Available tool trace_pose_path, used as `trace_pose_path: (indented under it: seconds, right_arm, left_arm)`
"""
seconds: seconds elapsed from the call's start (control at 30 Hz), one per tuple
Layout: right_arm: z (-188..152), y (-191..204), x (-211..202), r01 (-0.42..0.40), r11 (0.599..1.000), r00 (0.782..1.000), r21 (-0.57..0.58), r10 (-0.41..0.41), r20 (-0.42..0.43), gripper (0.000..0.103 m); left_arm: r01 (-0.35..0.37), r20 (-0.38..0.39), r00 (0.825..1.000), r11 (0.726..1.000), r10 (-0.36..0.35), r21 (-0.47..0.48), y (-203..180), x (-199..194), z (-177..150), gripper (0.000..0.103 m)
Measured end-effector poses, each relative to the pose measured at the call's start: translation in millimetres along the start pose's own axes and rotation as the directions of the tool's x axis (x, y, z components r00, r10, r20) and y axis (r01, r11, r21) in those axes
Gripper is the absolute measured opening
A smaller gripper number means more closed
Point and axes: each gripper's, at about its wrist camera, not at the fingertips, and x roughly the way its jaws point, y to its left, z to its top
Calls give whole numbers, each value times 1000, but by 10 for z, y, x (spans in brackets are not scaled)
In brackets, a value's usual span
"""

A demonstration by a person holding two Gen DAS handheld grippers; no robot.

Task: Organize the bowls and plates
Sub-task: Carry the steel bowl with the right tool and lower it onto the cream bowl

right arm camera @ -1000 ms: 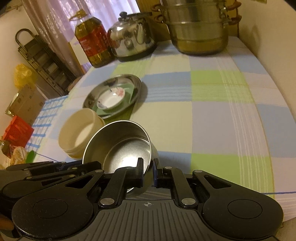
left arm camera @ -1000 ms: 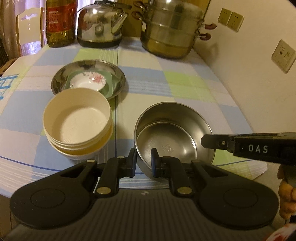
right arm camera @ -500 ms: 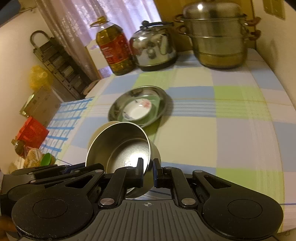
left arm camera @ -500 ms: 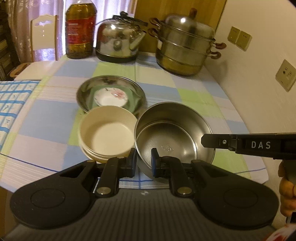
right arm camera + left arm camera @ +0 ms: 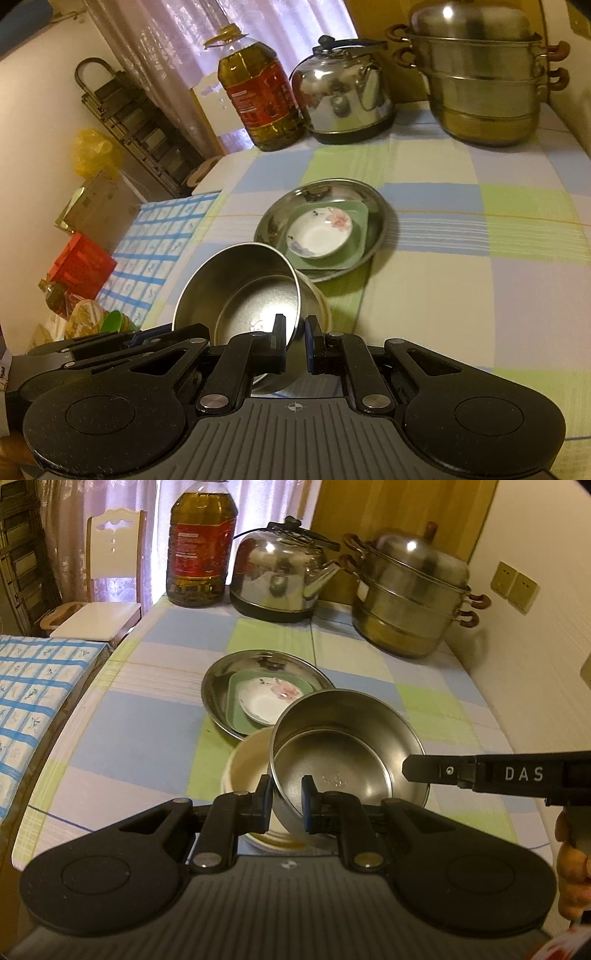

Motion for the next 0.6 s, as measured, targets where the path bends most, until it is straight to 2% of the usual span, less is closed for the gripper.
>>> trace_pose_path:
  seconds: [0.3, 0.6]
  right_arm:
    - [150, 22, 279, -4, 999, 1000, 46, 6, -29, 10]
    - [152, -1, 433, 12, 998, 998, 61, -9, -58, 10]
  left_arm:
    - [-13, -14, 1000, 1000, 13, -14, 209, 197, 145, 14]
    - [-15, -44, 999, 1000, 15, -18, 267, 331, 129, 14]
